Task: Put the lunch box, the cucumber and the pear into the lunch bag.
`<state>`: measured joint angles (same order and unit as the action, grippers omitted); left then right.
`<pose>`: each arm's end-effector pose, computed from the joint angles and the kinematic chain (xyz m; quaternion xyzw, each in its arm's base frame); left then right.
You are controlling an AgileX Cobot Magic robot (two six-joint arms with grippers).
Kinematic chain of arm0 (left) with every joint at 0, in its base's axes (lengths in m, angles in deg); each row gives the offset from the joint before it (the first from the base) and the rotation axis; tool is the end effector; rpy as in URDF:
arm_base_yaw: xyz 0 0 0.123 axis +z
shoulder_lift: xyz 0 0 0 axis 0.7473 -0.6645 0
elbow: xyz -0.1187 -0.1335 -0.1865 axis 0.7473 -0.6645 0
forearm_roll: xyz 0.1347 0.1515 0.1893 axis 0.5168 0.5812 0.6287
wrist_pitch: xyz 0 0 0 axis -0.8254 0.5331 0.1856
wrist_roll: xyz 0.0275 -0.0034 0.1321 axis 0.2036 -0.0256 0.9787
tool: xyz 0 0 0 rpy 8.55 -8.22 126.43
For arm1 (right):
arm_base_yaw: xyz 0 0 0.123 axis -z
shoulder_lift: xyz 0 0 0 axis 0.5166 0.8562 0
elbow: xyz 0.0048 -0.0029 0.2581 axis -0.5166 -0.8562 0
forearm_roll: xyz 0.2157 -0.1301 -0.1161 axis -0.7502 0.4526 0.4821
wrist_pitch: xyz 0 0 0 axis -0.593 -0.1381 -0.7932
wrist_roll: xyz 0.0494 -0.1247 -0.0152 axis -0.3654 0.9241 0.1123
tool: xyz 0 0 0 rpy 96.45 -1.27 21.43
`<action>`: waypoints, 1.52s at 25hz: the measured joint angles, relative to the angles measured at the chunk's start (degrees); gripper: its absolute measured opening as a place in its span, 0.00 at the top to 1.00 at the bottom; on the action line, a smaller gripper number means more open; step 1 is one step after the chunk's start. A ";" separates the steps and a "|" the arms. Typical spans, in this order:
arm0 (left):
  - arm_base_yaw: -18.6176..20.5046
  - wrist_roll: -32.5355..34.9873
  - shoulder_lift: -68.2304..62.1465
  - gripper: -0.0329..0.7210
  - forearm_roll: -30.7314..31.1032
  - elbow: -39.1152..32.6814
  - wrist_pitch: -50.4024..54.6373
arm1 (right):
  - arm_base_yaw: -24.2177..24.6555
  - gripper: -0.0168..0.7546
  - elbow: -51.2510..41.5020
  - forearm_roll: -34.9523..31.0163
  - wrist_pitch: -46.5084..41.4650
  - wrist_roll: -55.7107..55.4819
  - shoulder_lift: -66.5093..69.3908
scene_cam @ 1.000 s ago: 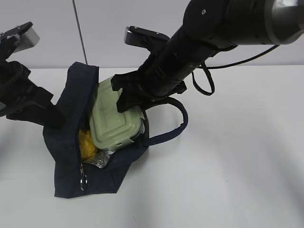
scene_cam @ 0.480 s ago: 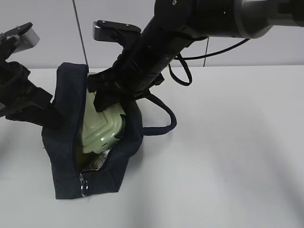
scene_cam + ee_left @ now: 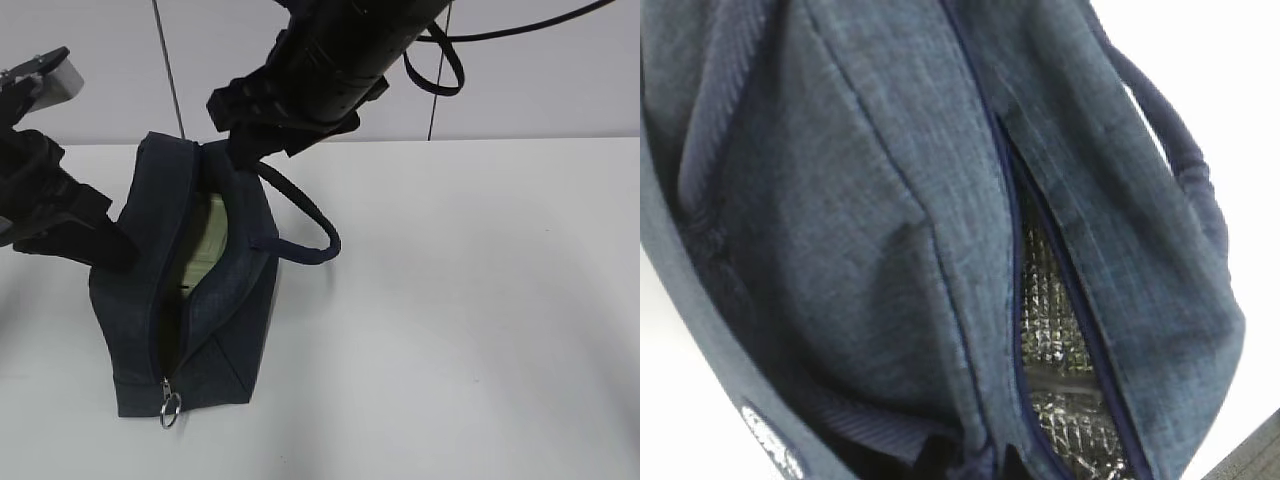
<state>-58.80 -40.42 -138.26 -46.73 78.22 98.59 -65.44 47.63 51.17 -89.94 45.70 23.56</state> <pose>0.3006 -0.1153 0.1861 0.1922 0.9407 -0.2243 0.1671 0.3722 0.2832 0.2491 -0.2913 0.8965 0.1800 0.2810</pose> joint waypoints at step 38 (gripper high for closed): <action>-0.05 -0.11 0.00 0.93 0.00 0.19 -0.70 | 0.00 0.97 -3.12 1.96 3.49 -8.00 5.61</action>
<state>-58.85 -40.52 -138.26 -46.73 78.41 97.89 -65.44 44.51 53.12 -86.45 37.69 29.16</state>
